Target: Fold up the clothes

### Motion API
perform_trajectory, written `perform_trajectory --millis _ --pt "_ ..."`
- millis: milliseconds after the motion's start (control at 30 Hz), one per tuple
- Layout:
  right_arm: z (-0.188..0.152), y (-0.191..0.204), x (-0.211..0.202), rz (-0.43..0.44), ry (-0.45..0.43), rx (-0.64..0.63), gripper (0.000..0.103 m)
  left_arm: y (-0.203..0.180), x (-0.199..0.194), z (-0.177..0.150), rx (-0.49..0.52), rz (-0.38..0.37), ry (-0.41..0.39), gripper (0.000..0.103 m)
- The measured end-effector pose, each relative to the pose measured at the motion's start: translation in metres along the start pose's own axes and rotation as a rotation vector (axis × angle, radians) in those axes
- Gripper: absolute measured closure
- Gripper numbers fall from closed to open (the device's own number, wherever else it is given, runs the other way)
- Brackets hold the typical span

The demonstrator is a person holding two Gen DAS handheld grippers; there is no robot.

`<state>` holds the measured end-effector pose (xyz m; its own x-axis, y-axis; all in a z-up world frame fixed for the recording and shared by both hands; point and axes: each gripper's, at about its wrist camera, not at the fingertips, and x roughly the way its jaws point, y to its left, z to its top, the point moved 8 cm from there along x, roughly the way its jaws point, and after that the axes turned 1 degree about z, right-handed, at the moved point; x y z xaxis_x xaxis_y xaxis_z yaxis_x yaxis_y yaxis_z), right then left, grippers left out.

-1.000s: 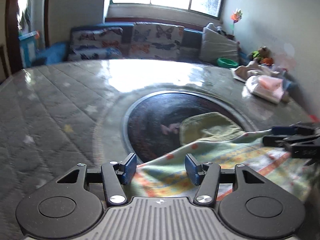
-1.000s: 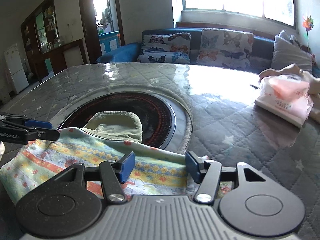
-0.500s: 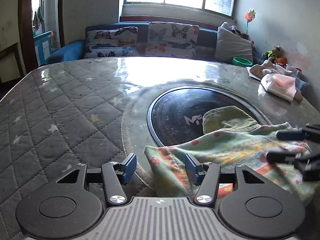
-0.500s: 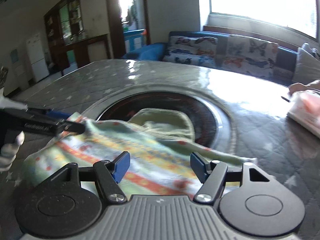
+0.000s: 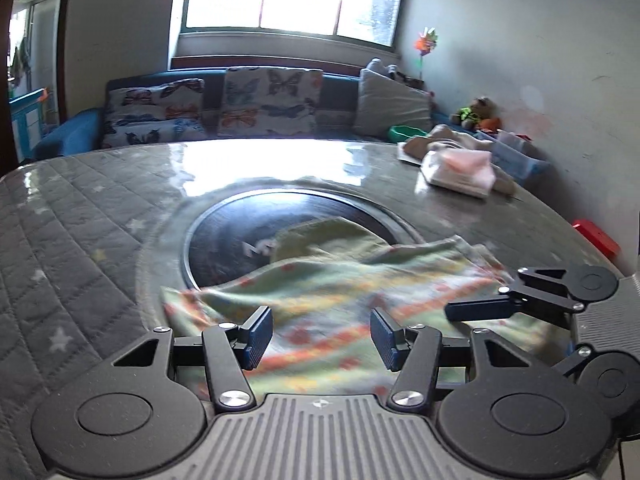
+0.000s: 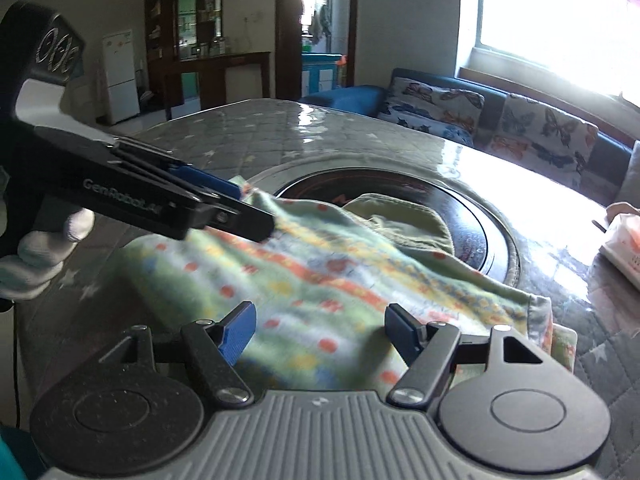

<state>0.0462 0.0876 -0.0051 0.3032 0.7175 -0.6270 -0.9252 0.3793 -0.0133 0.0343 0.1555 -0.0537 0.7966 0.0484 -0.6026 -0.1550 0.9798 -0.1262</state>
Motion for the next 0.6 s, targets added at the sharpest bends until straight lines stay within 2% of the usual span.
perform_trajectory --millis 200,367,467,600 --pt "-0.014 0.009 -0.011 -0.005 -0.005 -0.019 0.028 -0.013 0.002 -0.028 0.035 -0.001 0.043 0.045" --pt "-0.025 0.004 -0.022 -0.017 0.013 -0.006 0.025 -0.006 -0.005 -0.038 0.031 0.011 0.034 0.042" --pt "-0.035 -0.004 -0.029 -0.048 0.049 -0.002 0.025 -0.002 -0.008 -0.039 0.022 0.016 0.028 0.041" --pt "-0.049 -0.026 -0.041 -0.082 0.074 0.068 0.025 0.009 -0.015 -0.042 -0.009 0.029 0.022 0.041"
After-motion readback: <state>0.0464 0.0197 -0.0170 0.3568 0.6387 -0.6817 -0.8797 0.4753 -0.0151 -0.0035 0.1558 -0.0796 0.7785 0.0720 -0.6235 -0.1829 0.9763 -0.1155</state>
